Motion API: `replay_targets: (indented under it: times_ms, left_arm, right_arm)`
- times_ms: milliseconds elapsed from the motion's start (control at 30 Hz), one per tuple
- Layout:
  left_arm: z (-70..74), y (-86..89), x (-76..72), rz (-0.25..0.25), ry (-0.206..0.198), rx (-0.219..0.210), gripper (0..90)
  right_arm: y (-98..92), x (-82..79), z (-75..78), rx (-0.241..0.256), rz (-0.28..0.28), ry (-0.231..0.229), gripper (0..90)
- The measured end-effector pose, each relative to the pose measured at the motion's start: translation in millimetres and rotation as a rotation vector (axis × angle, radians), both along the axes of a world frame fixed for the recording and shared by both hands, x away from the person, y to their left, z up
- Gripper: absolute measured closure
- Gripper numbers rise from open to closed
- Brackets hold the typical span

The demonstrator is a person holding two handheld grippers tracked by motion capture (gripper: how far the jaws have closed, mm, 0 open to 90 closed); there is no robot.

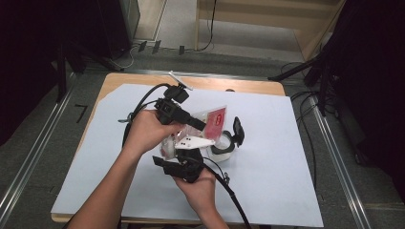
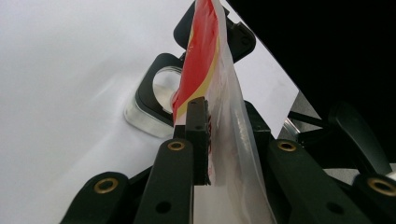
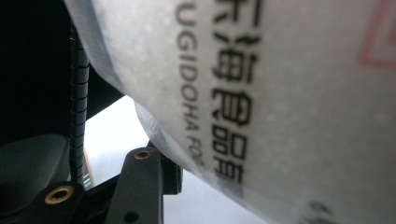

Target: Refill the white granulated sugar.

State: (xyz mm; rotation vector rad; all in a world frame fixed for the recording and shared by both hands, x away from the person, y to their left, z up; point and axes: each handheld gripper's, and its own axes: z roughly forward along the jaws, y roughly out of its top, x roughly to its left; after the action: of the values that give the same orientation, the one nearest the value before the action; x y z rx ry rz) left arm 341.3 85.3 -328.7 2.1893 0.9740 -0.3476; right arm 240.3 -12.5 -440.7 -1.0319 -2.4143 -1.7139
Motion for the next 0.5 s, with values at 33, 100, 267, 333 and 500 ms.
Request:
replay_targets:
  times_ms: [33,100,267,333,500]
  left_arm:
    - [0.0,-0.1,-0.1,0.001,-0.001,0.0,78.6]
    - [0.0,0.0,-0.1,-0.002,-0.003,0.002,78.6]
    - [0.1,-0.7,-0.4,0.0,-0.004,0.0,78.5]
    - [0.1,-0.6,-0.4,-0.001,-0.004,-0.001,78.4]
    - [0.0,-0.7,-0.4,-0.002,-0.003,0.001,78.4]
  right_arm:
    - [0.1,-0.1,0.2,-0.001,0.001,0.002,60.9]
    - [0.2,-0.2,0.2,-0.002,0.0,0.001,61.5]
    - [-0.2,-0.1,0.1,-0.003,-0.003,-0.001,62.0]
    - [-0.2,-0.2,0.2,-0.003,-0.004,-0.002,62.0]
    - [-0.2,-0.3,0.1,-0.002,-0.003,0.0,62.1]
